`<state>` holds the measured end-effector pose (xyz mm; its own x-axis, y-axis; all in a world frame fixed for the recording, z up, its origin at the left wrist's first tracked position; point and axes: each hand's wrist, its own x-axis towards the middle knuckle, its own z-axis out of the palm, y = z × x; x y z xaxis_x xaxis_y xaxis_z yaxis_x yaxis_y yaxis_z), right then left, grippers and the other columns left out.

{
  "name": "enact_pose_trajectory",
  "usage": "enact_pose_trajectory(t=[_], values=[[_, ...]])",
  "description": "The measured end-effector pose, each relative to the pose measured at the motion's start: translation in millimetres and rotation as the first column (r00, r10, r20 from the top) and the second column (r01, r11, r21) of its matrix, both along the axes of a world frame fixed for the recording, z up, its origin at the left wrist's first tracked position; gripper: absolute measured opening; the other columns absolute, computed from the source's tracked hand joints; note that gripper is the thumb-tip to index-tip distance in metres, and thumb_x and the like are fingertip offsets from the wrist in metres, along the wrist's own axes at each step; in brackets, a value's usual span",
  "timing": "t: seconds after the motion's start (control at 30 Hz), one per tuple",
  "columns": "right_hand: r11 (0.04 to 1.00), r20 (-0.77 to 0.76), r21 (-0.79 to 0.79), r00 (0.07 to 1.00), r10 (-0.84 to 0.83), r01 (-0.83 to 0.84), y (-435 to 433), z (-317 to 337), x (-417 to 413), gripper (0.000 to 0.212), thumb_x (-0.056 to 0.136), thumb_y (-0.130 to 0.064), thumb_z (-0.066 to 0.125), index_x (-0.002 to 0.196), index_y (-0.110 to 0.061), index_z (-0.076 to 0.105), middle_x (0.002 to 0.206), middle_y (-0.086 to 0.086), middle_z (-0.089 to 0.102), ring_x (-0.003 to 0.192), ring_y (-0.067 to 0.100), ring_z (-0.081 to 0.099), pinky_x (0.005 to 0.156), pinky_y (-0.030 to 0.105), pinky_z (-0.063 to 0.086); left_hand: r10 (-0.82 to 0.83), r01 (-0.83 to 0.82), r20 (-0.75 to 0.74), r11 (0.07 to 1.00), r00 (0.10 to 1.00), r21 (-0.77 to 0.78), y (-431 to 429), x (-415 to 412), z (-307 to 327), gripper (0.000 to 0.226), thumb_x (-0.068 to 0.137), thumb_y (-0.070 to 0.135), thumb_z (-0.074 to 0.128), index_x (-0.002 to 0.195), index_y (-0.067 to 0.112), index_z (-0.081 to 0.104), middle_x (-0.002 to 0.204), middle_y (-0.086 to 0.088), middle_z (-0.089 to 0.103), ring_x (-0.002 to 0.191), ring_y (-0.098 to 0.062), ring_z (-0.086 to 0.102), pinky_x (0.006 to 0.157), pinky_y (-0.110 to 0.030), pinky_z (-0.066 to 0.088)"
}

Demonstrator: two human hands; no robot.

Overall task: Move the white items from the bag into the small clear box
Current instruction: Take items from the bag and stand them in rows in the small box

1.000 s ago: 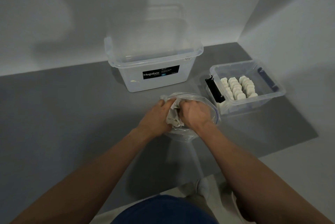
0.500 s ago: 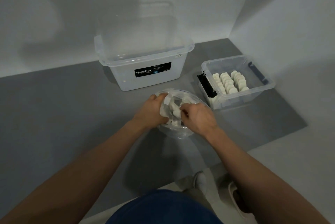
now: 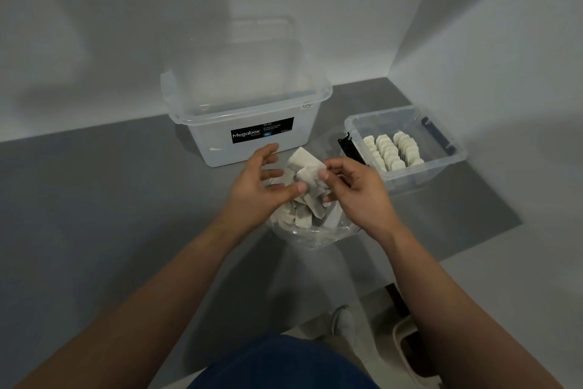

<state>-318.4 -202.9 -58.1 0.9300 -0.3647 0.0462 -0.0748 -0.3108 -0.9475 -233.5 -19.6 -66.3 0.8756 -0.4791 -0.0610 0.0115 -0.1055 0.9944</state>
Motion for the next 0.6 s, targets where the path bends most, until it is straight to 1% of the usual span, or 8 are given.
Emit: enact_pose_trajectory(t=[0.07, 0.13, 0.17, 0.23, 0.3, 0.37, 0.5, 0.6], values=[[1.000, 0.041, 0.027, 0.999, 0.008, -0.009, 4, 10, 1, 0.009, 0.099, -0.013, 0.065, 0.103, -0.015, 0.073, 0.094, 0.002, 0.075, 0.080, 0.028, 0.073, 0.076, 0.054, 0.062, -0.038, 0.038, -0.012, 0.999, 0.999, -0.026, -2, 1, 5, 0.082, 0.076, 0.028, 0.089, 0.146, 0.033, 0.046, 0.136, 0.008, 0.055, 0.120, -0.010, 0.062, 0.095, -0.026, 0.056], [0.998, 0.060, 0.054, 0.998, 0.009, -0.012, 6, 17, 3, 0.010, 0.099, -0.010, 0.065, 0.104, -0.012, 0.073, 0.094, 0.003, 0.076, 0.081, 0.026, 0.074, 0.079, 0.051, 0.062, -0.129, 0.126, -0.040, 0.990, 0.991, -0.064, -3, 3, 10, 0.078, 0.080, 0.030, 0.085, 0.147, 0.035, 0.046, 0.137, 0.006, 0.058, 0.120, -0.012, 0.063, 0.099, -0.030, 0.054], [0.998, 0.060, 0.069, 0.998, 0.009, -0.013, 7, 20, 3, 0.010, 0.099, -0.009, 0.065, 0.104, -0.012, 0.073, 0.094, 0.004, 0.076, 0.082, 0.027, 0.074, 0.080, 0.051, 0.062, -0.177, 0.172, -0.043, 0.981, 0.983, -0.090, -4, 3, 13, 0.073, 0.083, 0.027, 0.083, 0.146, 0.034, 0.047, 0.136, 0.004, 0.060, 0.119, -0.014, 0.064, 0.099, -0.030, 0.054], [0.996, 0.068, 0.088, 0.998, 0.011, -0.017, 8, 22, 3, 0.010, 0.099, -0.010, 0.065, 0.106, -0.011, 0.072, 0.095, 0.006, 0.077, 0.083, 0.031, 0.074, 0.080, 0.052, 0.062, -0.232, 0.222, -0.051, 0.963, 0.971, -0.156, -7, 1, 20, 0.052, 0.092, 0.015, 0.074, 0.140, 0.021, 0.055, 0.126, -0.001, 0.068, 0.114, -0.017, 0.068, 0.094, -0.031, 0.056], [0.994, 0.086, 0.106, 0.996, -0.004, -0.005, 10, 23, 3, 0.012, 0.099, -0.009, 0.065, 0.108, -0.011, 0.072, 0.095, 0.006, 0.077, 0.084, 0.031, 0.074, 0.078, 0.048, 0.062, -0.216, 0.197, -0.082, 0.961, 0.973, -0.197, -10, -1, 26, 0.034, 0.097, 0.006, 0.065, 0.130, 0.009, 0.061, 0.111, -0.002, 0.074, 0.103, -0.015, 0.072, 0.086, -0.030, 0.059], [0.993, 0.101, 0.119, 0.995, -0.023, 0.011, 12, 24, 3, 0.020, 0.098, -0.009, 0.066, 0.117, -0.014, 0.068, 0.095, 0.003, 0.076, 0.081, 0.025, 0.075, 0.076, 0.044, 0.062, -0.156, 0.134, -0.106, 0.973, 0.982, -0.190, -13, -1, 27, 0.027, 0.097, 0.005, 0.065, 0.123, 0.007, 0.065, 0.104, -0.004, 0.075, 0.095, -0.018, 0.073, 0.079, -0.030, 0.061], [0.999, 0.109, 0.048, 0.994, -0.025, 0.020, 12, 23, 2, 0.048, 0.090, -0.010, 0.076, 0.132, -0.028, 0.060, 0.092, -0.010, 0.066, 0.077, 0.017, 0.073, 0.080, 0.046, 0.063, -0.065, 0.036, -0.159, 0.983, 0.985, -0.180, -18, 0, 31, 0.023, 0.094, 0.009, 0.070, 0.117, 0.008, 0.068, 0.107, -0.016, 0.072, 0.091, -0.024, 0.074, 0.070, -0.033, 0.062], [0.999, 0.092, 0.015, 0.995, -0.041, 0.039, 10, 22, 3, 0.056, 0.087, -0.013, 0.079, 0.135, -0.035, 0.058, 0.091, -0.011, 0.064, 0.085, 0.018, 0.073, 0.084, 0.048, 0.062, -0.076, 0.028, -0.215, 0.975, 0.974, -0.220, -20, 0, 36, 0.021, 0.097, 0.018, 0.067, 0.117, 0.011, 0.069, 0.108, -0.015, 0.074, 0.092, -0.025, 0.075, 0.073, -0.037, 0.063]])
